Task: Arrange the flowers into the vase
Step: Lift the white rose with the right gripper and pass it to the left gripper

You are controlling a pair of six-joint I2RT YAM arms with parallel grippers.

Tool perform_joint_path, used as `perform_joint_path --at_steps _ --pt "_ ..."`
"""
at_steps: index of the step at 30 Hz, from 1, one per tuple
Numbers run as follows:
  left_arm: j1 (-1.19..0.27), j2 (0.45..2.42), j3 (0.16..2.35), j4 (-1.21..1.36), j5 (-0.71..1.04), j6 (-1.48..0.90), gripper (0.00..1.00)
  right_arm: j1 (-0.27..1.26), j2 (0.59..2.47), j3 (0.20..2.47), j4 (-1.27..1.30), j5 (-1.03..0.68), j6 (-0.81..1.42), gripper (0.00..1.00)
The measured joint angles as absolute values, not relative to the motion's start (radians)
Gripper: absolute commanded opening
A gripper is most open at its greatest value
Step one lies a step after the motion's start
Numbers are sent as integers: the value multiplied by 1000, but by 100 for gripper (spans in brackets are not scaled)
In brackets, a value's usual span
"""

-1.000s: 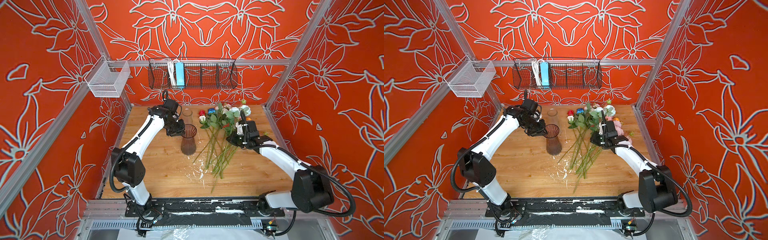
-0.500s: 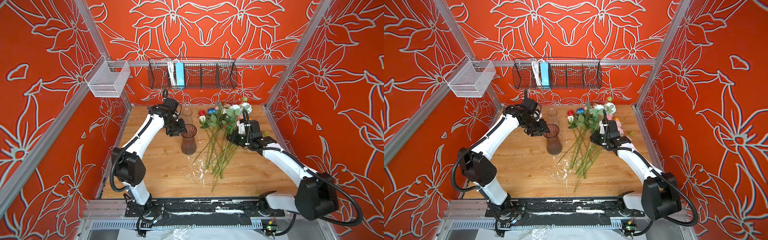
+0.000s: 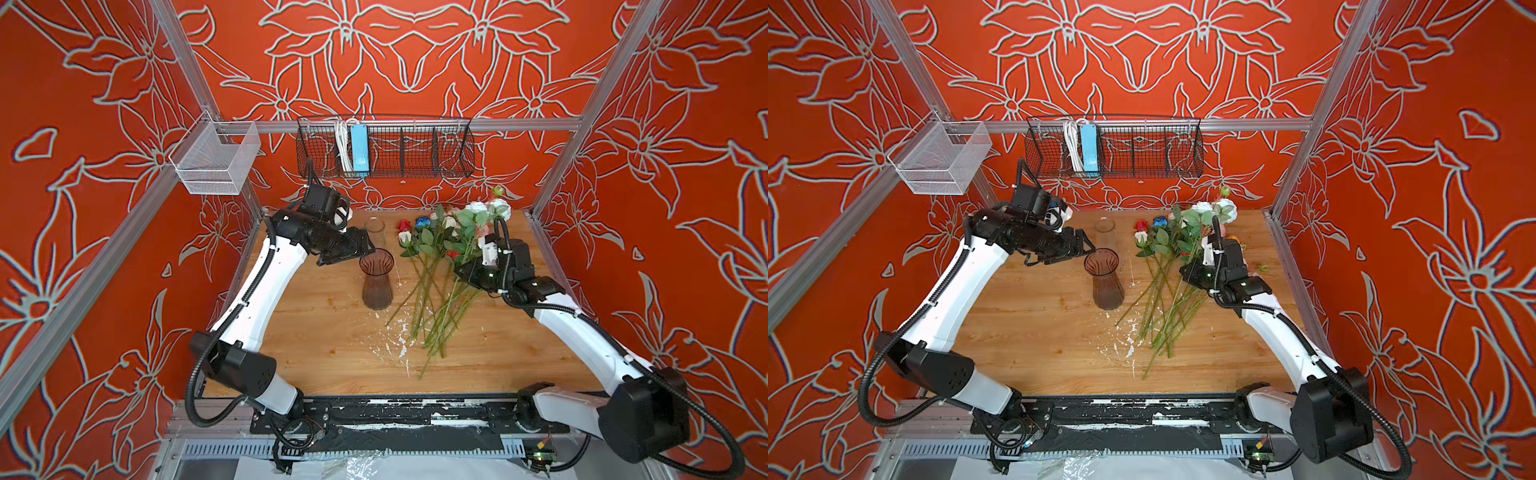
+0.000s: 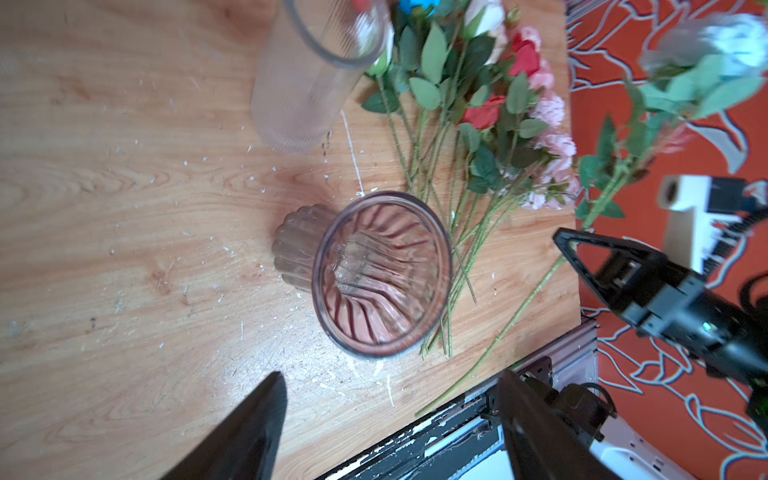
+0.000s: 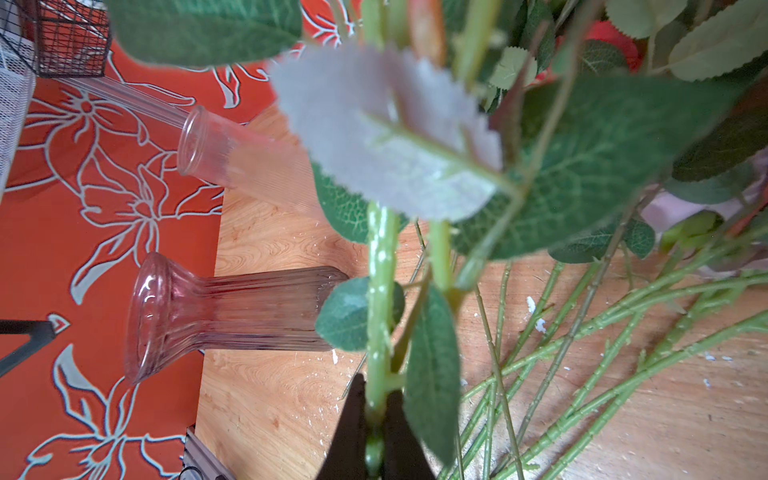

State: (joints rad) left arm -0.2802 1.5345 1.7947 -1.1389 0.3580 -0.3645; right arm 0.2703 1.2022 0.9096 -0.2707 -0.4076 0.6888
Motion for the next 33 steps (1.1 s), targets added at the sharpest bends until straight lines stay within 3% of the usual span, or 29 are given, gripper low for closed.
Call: perform_joint_path --at_steps 7,19,27,33 --pt "-273 1476 1813 -1143 365 -326 84 270 1202 942 -265 -427 692 0" --pt "-267 1356 1810 -1107 381 -284 81 273 1193 1002 -260 -435 691 0" --pt "-269 1076 1518 -700 516 -313 80 277 1142 1018 -217 -424 692 0" --pt "-416 1127 1518 -514 589 -283 79 277 1155 1091 -187 -422 691 0"
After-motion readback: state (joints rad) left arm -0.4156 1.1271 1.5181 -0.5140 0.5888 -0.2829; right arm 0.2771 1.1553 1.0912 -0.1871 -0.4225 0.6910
